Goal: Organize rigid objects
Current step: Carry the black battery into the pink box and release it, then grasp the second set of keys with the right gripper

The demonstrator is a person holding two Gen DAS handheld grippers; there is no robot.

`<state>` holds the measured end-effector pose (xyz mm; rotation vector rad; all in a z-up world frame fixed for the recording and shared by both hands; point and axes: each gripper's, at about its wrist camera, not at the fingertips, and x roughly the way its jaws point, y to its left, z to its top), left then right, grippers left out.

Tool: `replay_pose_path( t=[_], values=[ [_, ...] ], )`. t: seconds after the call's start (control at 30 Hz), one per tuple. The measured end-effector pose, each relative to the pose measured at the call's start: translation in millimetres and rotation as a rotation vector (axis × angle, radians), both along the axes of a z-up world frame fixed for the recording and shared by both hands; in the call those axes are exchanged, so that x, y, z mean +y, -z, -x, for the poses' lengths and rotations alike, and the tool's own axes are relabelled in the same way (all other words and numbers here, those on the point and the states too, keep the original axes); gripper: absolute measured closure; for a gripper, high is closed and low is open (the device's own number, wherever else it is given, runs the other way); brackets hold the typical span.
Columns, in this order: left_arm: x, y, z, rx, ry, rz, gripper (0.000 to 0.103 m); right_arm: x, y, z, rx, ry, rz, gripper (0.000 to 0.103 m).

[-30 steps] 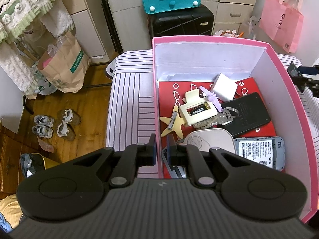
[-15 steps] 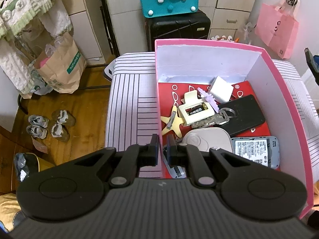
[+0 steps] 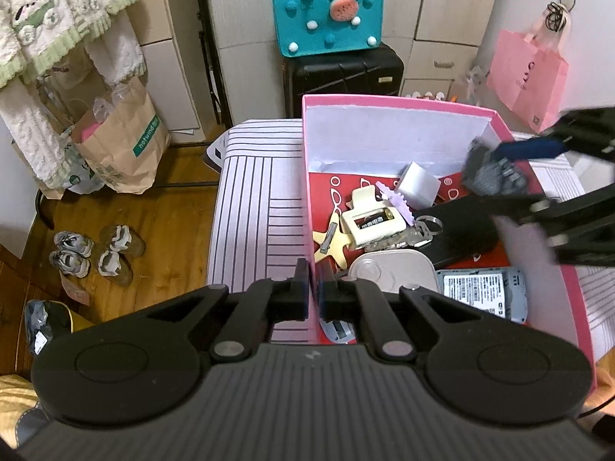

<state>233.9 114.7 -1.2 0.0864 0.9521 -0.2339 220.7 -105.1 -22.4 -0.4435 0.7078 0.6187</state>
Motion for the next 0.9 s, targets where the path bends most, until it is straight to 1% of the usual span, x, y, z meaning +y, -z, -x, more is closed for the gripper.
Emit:
replay_pose_path(
  t=[0.1, 0.2, 0.23, 0.3, 0.4, 0.53, 0.57, 0.63, 0.7, 0.8, 0.87, 0.9],
  values=[
    [-2.6, 0.3, 4.2, -0.027, 0.003, -0.015, 0.099, 10.0, 18.6, -11.0, 0.01, 0.017, 0.066, 0.049],
    [0.3, 0.4, 3.3, -0.027, 0.004, -0.005, 0.099, 15.6, 28.7, -16.5, 0.055, 0.015, 0.099, 0.049],
    [0.9, 0.6, 3.5, -0.026, 0.002, 0.0, 0.099, 15.9, 30.2, -15.6, 0.058, 0.011, 0.105, 0.053],
    [2.1, 0.6, 3.9, -0.022, -0.002, 0.011, 0.099, 14.8, 30.5, -13.6, 0.054, -0.005, 0.12, 0.052],
    [3.5, 1.3, 6.0, -0.027, -0.009, 0.02, 0.098, 3.3, 16.6, -2.6, 0.027, -0.01, 0.062, 0.051],
    [4.1, 2.1, 7.2, -0.03, -0.017, 0.029, 0.098, -39.4, -12.9, 21.7, -0.035, 0.006, -0.082, 0.047],
    [4.5, 2.3, 7.4, -0.03, -0.018, 0.032, 0.098, -49.9, -16.6, 25.4, -0.047, 0.016, -0.11, 0.045],
    [5.2, 2.7, 7.8, -0.029, -0.022, 0.04, 0.098, -74.9, -20.2, 33.2, -0.065, 0.044, -0.163, 0.045],
    [6.3, 3.2, 8.2, -0.027, -0.03, 0.047, 0.098, -98.9, -16.8, 37.5, -0.079, 0.075, -0.189, 0.044],
    [6.8, 4.8, 9.2, -0.027, -0.043, 0.053, 0.098, -129.3, 0.0, 39.3, -0.093, 0.138, -0.186, 0.044],
    [7.2, 6.3, 8.9, -0.023, -0.055, 0.057, 0.098, -144.1, 15.5, 35.6, -0.065, 0.165, -0.191, 0.044],
    [8.5, 7.3, 8.6, -0.014, -0.066, 0.074, 0.097, -150.5, 24.0, 32.2, -0.04, 0.174, -0.197, 0.044]
  ],
)
